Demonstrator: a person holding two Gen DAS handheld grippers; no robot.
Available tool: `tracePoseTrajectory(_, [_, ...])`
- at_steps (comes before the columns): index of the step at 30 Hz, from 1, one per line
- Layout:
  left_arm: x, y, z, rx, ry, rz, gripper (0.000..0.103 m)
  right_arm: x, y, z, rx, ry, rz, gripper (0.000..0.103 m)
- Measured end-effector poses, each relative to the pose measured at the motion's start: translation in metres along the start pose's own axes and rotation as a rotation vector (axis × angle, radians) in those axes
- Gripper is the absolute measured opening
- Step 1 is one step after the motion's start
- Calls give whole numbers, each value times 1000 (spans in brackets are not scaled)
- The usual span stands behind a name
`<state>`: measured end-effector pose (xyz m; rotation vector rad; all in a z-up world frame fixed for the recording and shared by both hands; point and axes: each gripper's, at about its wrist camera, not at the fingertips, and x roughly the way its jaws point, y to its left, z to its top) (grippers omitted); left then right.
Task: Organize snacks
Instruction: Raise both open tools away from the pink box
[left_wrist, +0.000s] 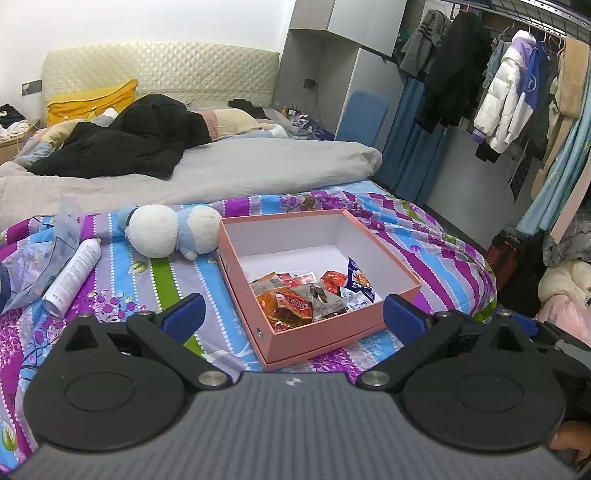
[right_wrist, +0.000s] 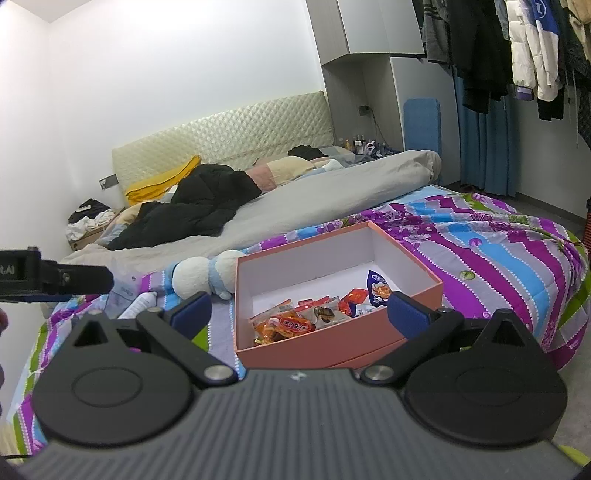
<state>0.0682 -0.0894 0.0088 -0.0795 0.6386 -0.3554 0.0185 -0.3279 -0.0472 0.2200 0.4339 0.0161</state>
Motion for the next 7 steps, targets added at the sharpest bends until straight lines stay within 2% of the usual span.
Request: tracePoseTrajectory(7, [0,-1,0,1,0,1,103,0,0,0,0,-1,1,103])
